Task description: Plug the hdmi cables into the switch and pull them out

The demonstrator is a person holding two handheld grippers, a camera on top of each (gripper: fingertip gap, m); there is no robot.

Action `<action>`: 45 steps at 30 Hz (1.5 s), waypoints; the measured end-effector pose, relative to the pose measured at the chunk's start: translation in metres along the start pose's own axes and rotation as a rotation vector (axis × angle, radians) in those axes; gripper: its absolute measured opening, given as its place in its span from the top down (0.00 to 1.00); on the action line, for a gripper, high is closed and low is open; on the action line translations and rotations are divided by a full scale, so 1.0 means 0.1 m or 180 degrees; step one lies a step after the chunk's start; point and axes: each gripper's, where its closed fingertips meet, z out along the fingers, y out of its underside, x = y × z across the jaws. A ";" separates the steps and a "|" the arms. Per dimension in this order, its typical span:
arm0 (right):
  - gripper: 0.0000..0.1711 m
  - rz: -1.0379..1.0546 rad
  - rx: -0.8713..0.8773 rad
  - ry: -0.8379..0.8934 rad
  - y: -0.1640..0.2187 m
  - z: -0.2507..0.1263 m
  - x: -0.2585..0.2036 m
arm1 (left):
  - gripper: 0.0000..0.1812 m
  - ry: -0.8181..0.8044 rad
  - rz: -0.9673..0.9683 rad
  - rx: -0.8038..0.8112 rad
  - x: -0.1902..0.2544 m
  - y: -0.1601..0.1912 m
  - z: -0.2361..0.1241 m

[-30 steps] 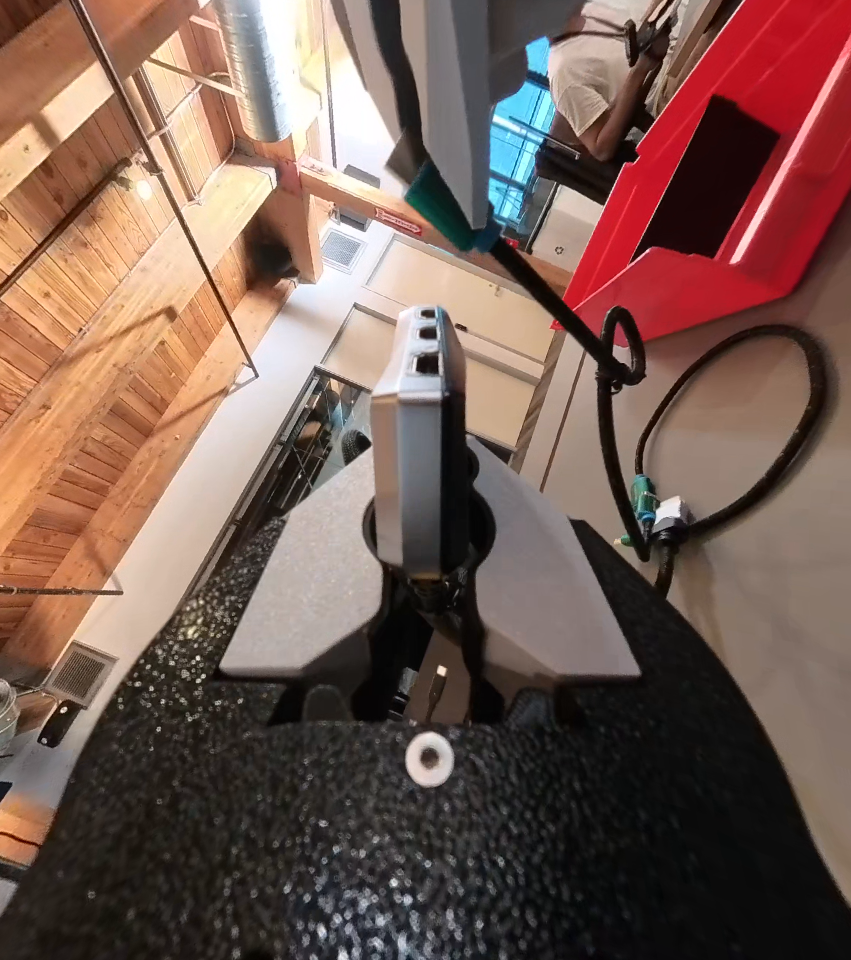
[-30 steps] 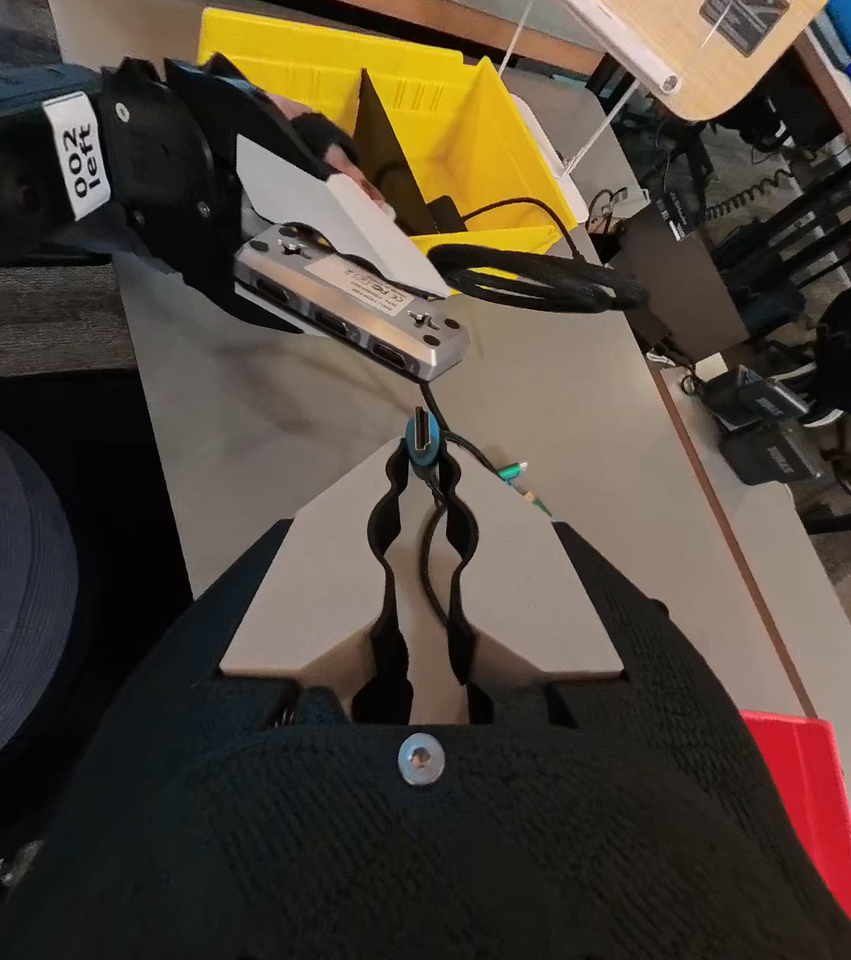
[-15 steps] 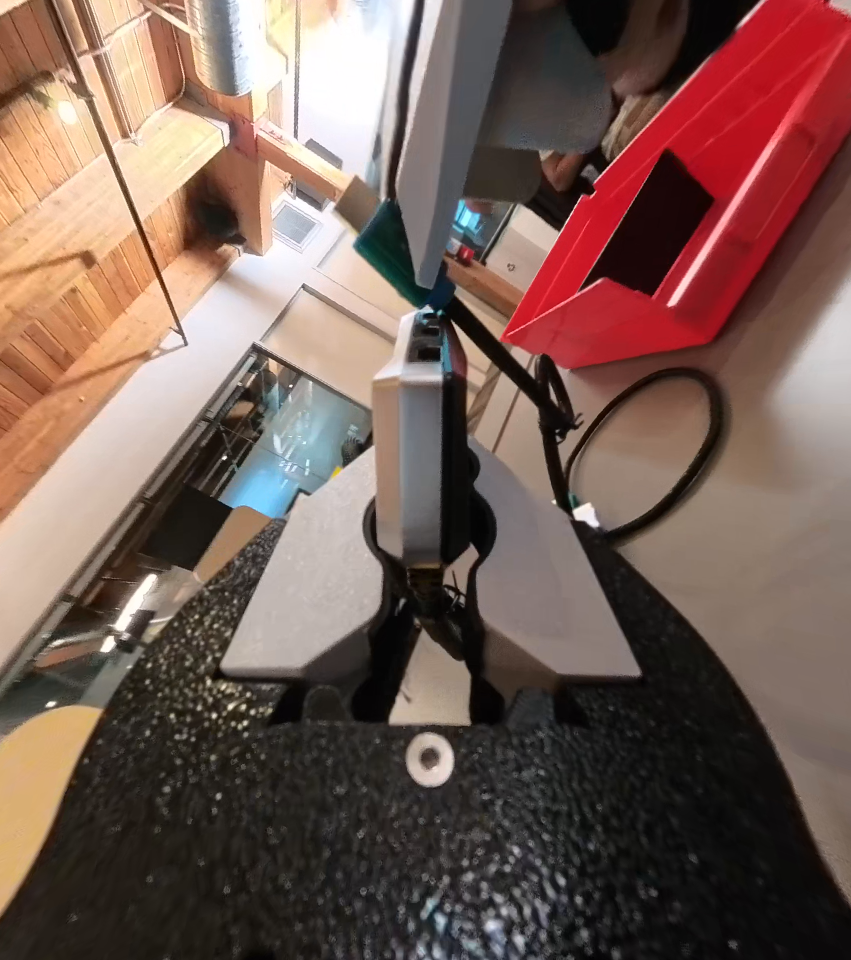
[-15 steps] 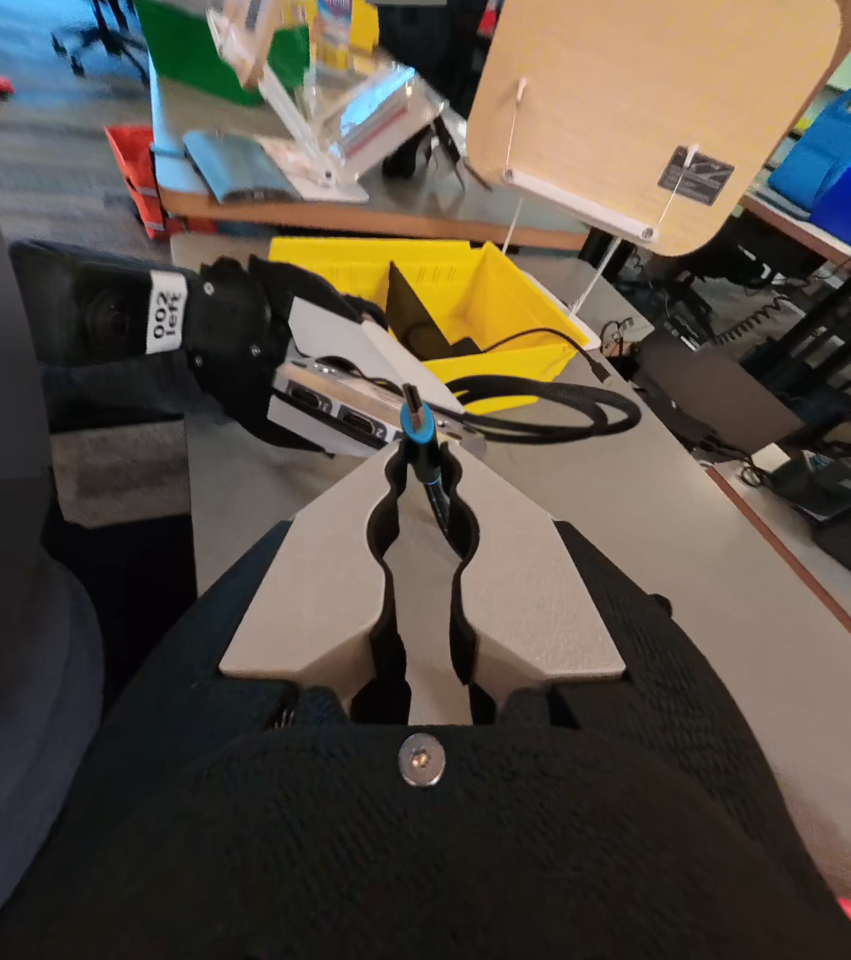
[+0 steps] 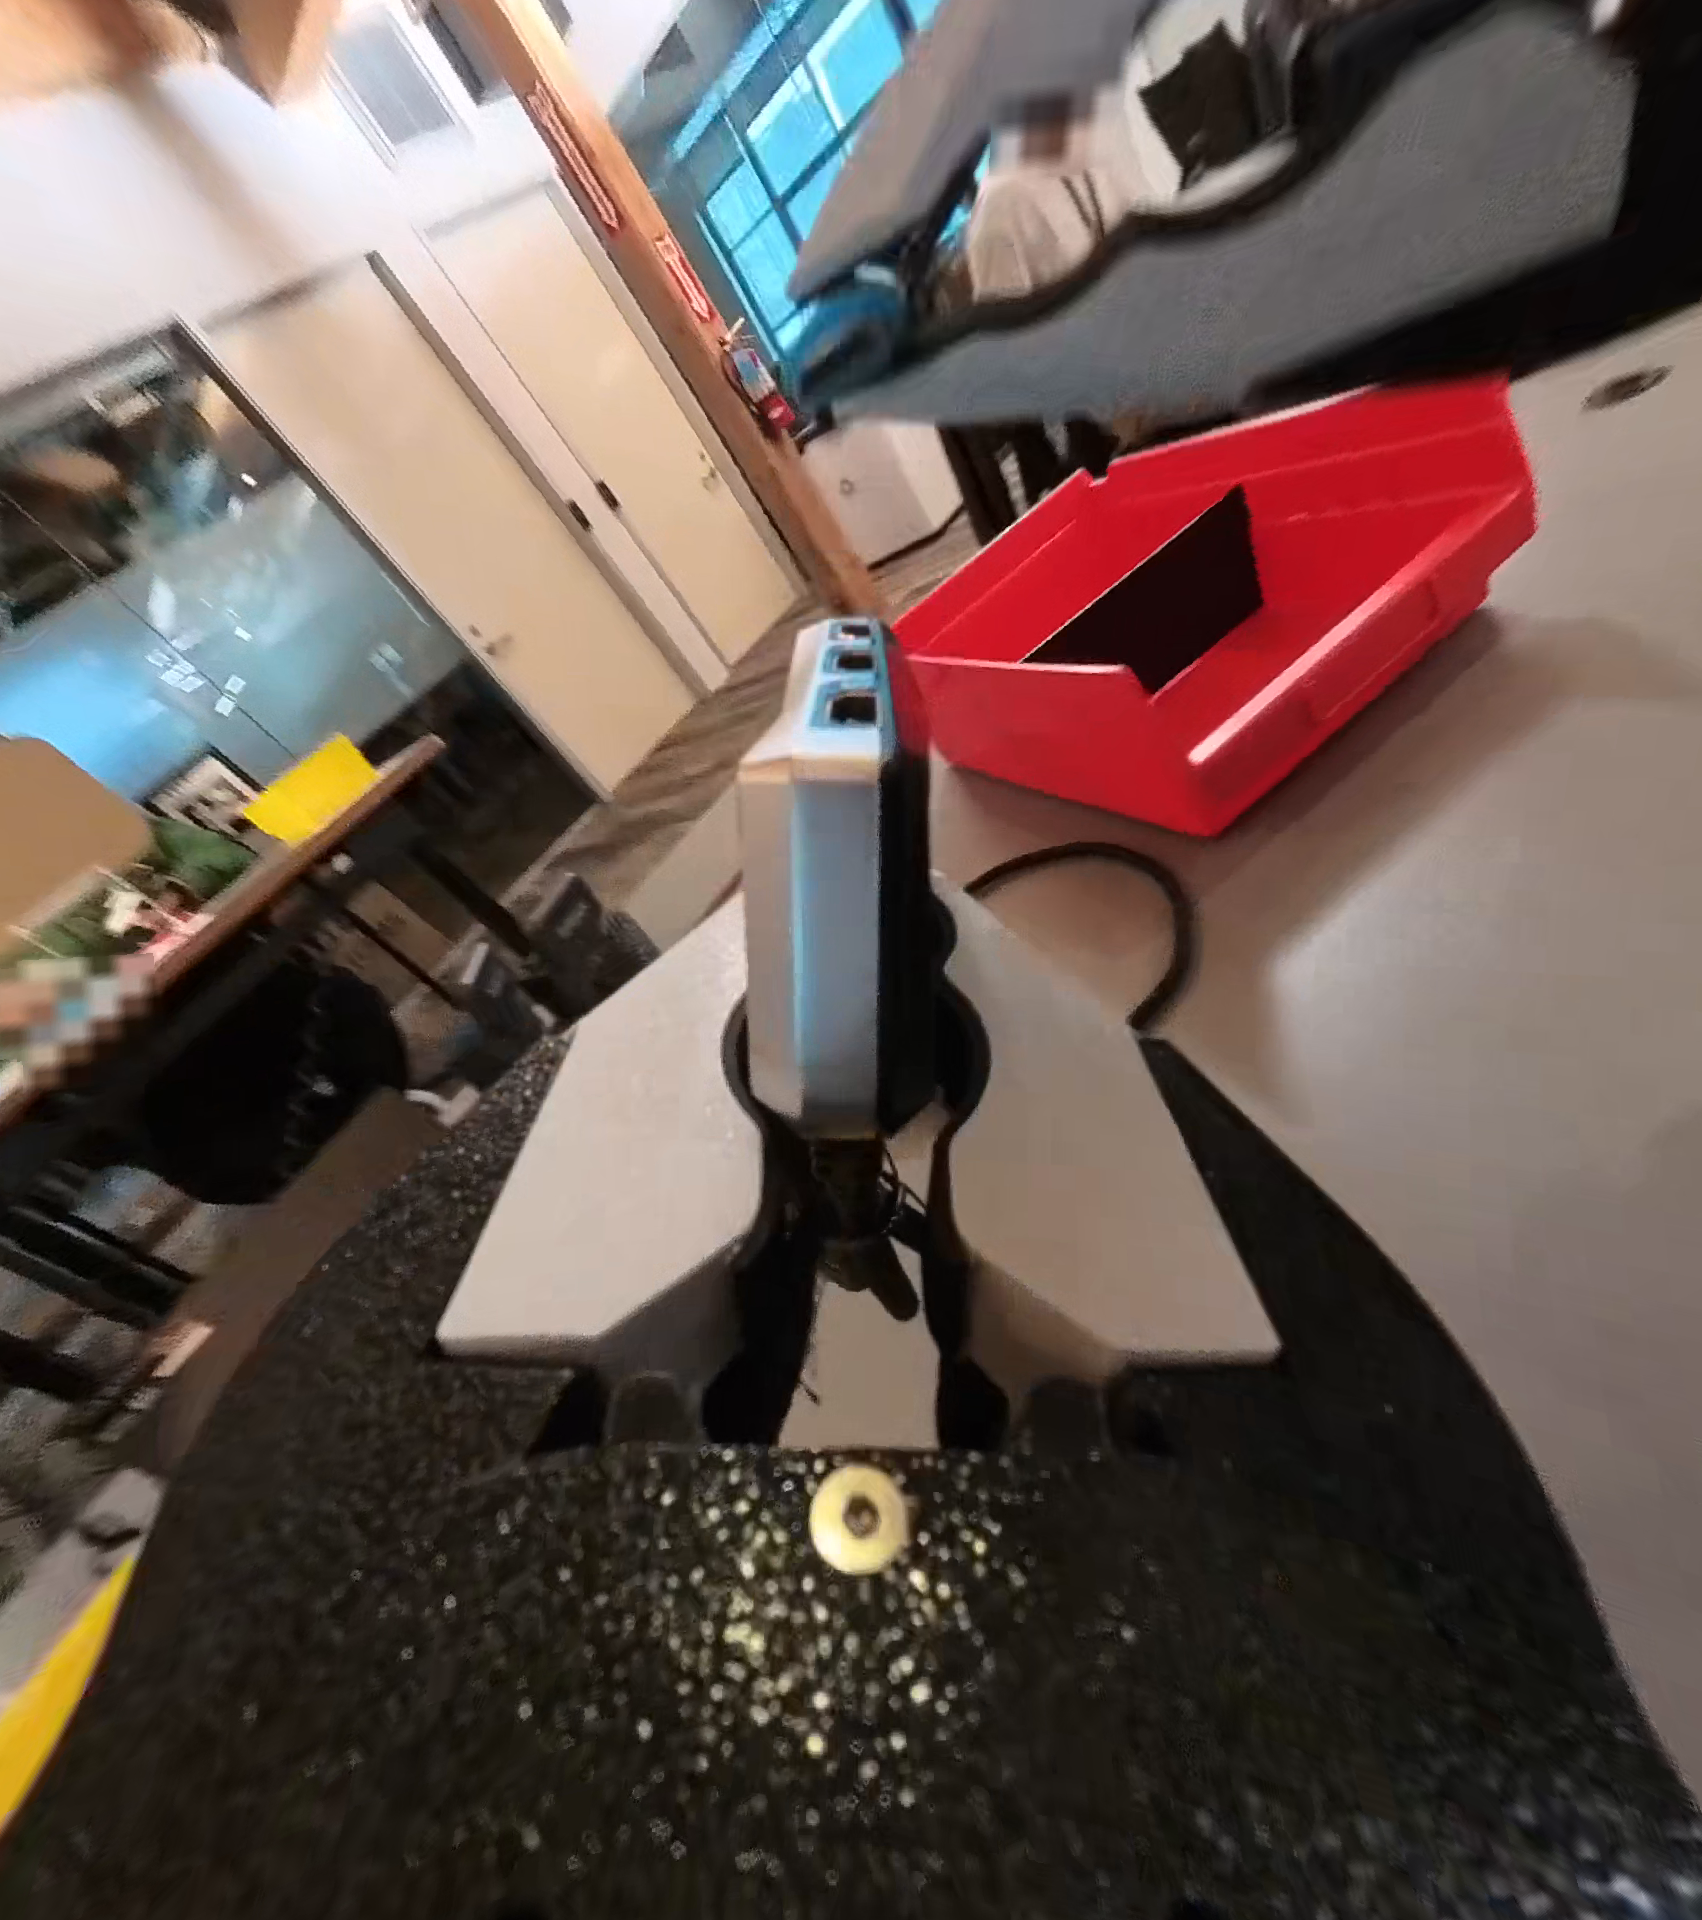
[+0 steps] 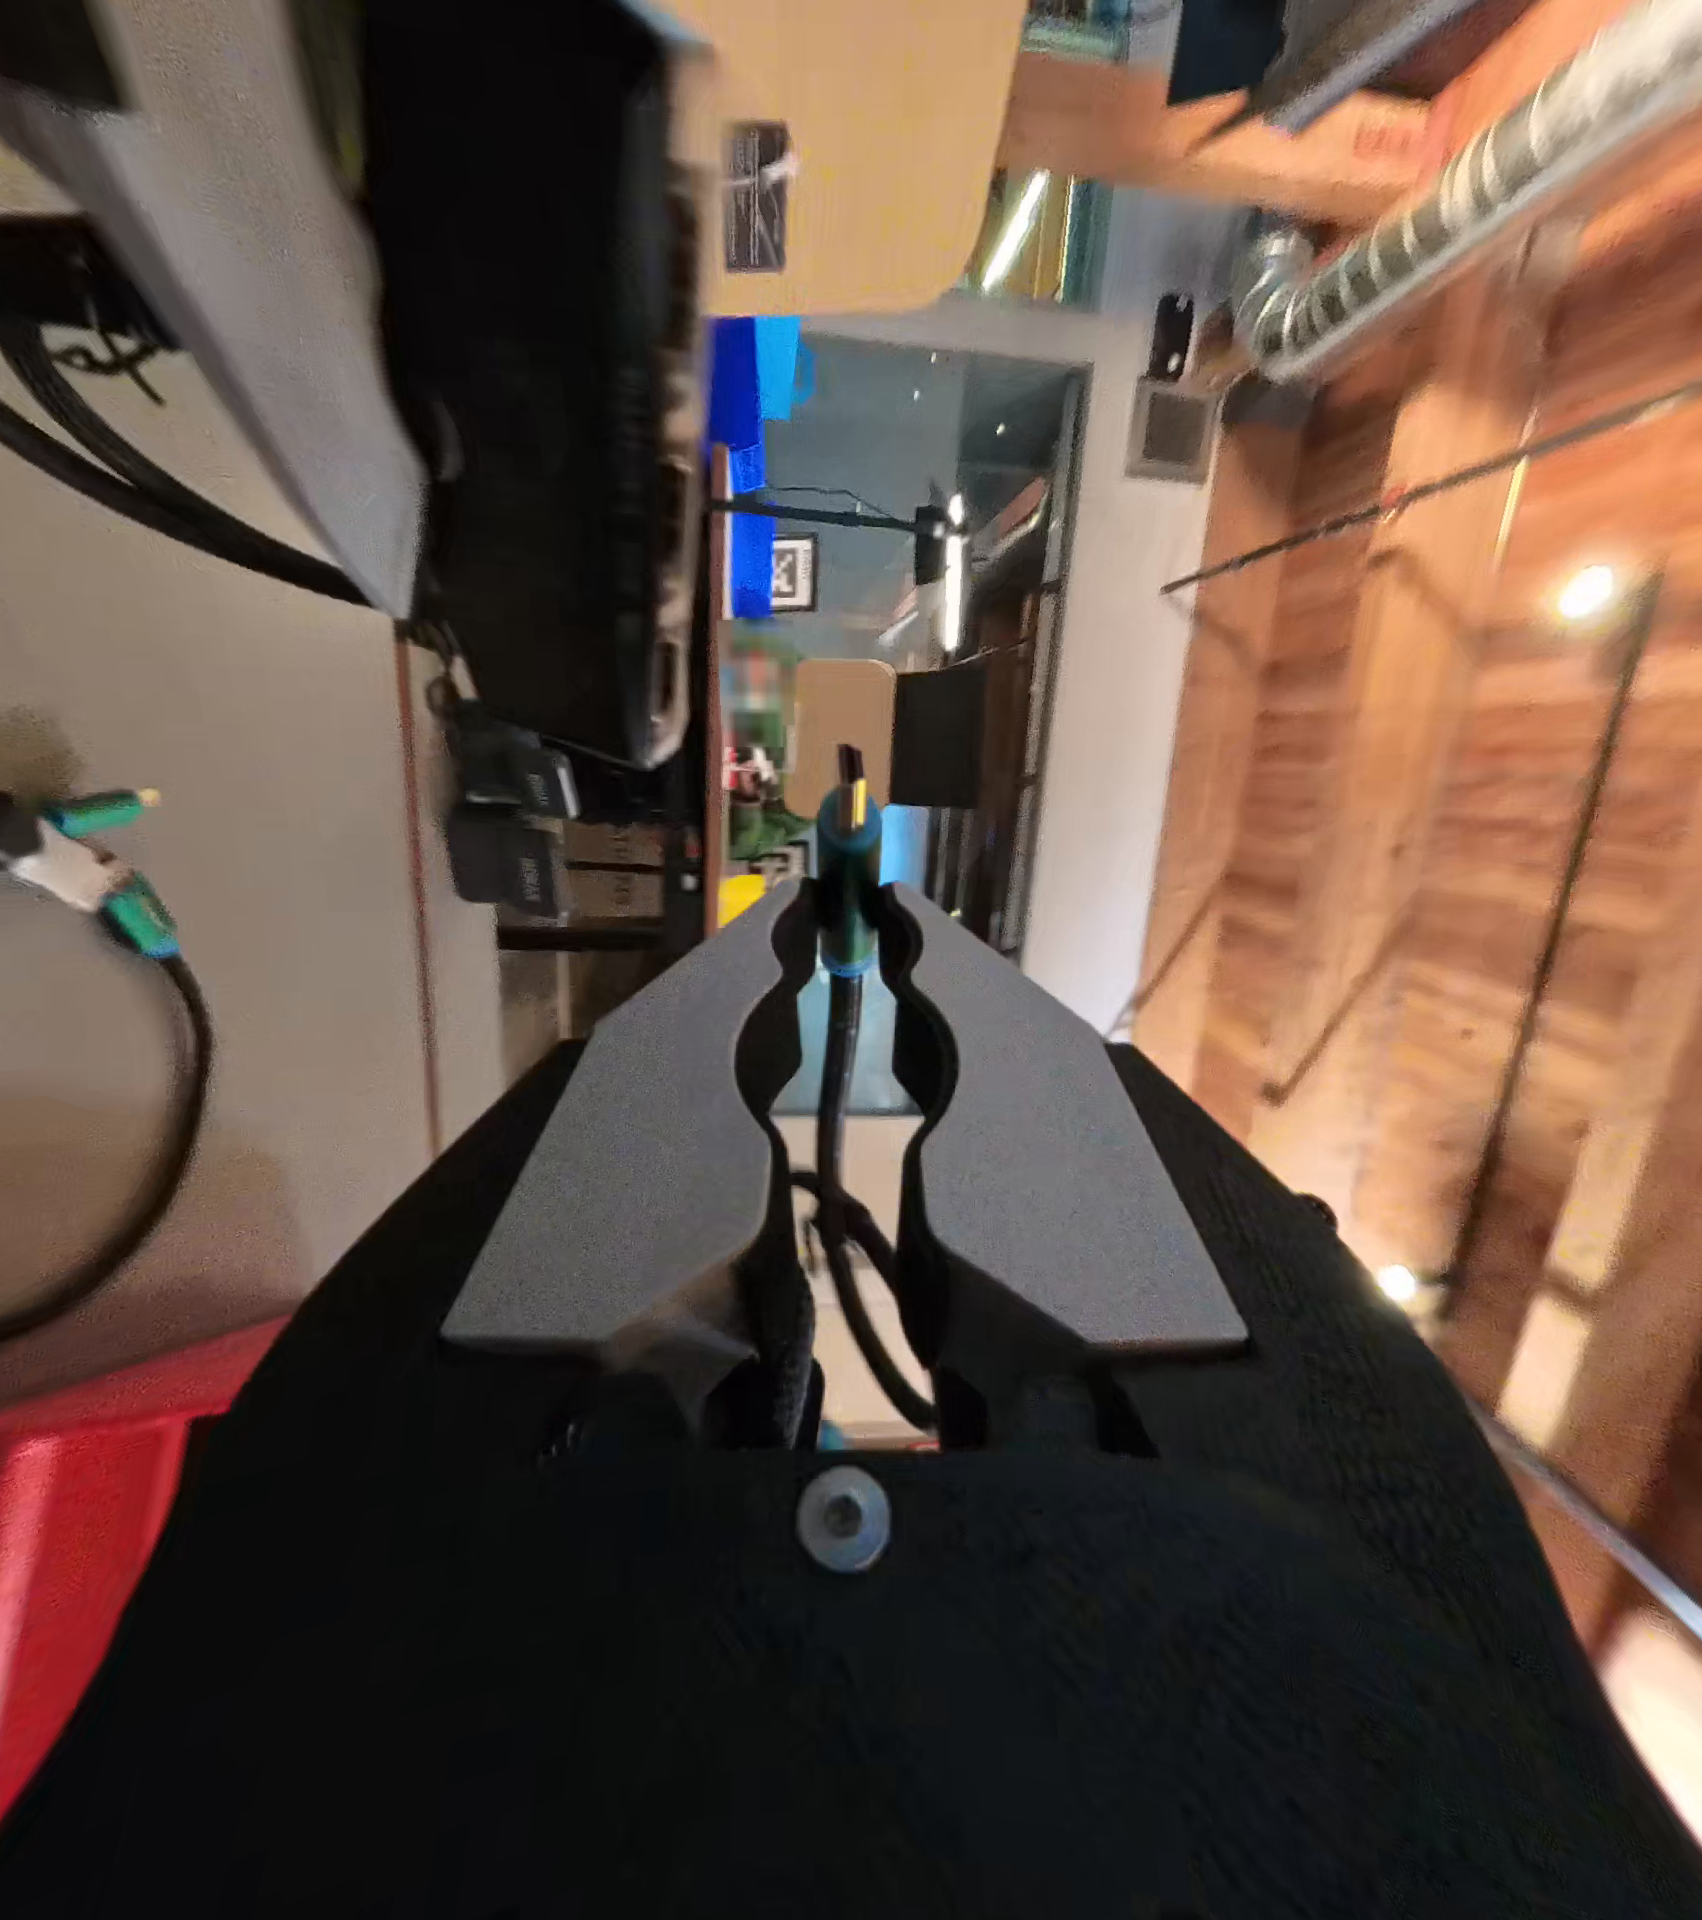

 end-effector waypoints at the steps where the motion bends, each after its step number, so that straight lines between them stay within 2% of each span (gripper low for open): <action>1: 0.94 -0.0141 0.0030 0.0022 -0.04 0.02 -0.02 | 0.89 0.0050 -0.0130 0.0024 0.00 -0.02 -0.01; 6: 0.94 -0.0136 0.0095 -0.0164 -0.05 0.02 -0.11 | 0.89 -0.0058 -0.0153 -0.0116 -0.16 0.05 -0.06; 10: 0.94 -0.0124 -0.0065 -0.0630 -0.03 -0.03 -0.38 | 0.89 -0.0274 -0.0081 -0.0299 -0.36 0.17 -0.10; 17: 0.94 0.0165 -0.0577 -0.2007 -0.20 -0.26 -1.32 | 0.89 -0.0553 0.0304 -0.0540 -0.53 0.32 -0.12; 23: 0.94 0.0340 -0.0802 -0.2539 -0.10 -0.10 -2.12 | 0.89 -0.0587 0.0518 -0.0672 -0.51 0.46 -0.07; 26: 0.94 0.0755 -0.0674 -0.2860 -0.17 -0.12 -2.34 | 0.89 -0.0563 0.0525 -0.0698 -0.49 0.51 -0.06; 28: 0.82 0.1183 -0.0538 -0.3209 -0.25 -0.21 -2.38 | 0.89 -0.0543 0.0521 -0.0700 -0.49 0.53 -0.06; 31: 0.75 0.1716 -0.0346 -0.3625 -0.21 -0.30 -2.26 | 0.89 -0.0515 0.0524 -0.0689 -0.49 0.53 -0.06; 34: 0.73 0.2200 -0.0203 -0.4100 -0.07 -0.37 -2.17 | 0.89 -0.0502 0.0541 -0.0677 -0.49 0.53 -0.06; 37: 0.76 0.2769 -0.0016 -0.4577 -0.12 -0.44 -2.17 | 0.89 -0.0467 0.0567 -0.0658 -0.47 0.51 -0.05; 39: 0.81 0.2770 0.0002 -0.4583 -0.12 -0.42 -2.27 | 0.89 -0.0445 0.0591 -0.0649 -0.45 0.51 -0.04; 42: 0.83 0.2616 -0.0066 -0.4547 -0.08 -0.39 -2.44 | 0.89 -0.0417 0.0616 -0.0651 -0.43 0.52 -0.03; 45: 0.86 0.2772 -0.0083 -0.4573 -0.08 -0.35 -2.50 | 0.89 -0.0398 0.0640 -0.0657 -0.40 0.53 -0.02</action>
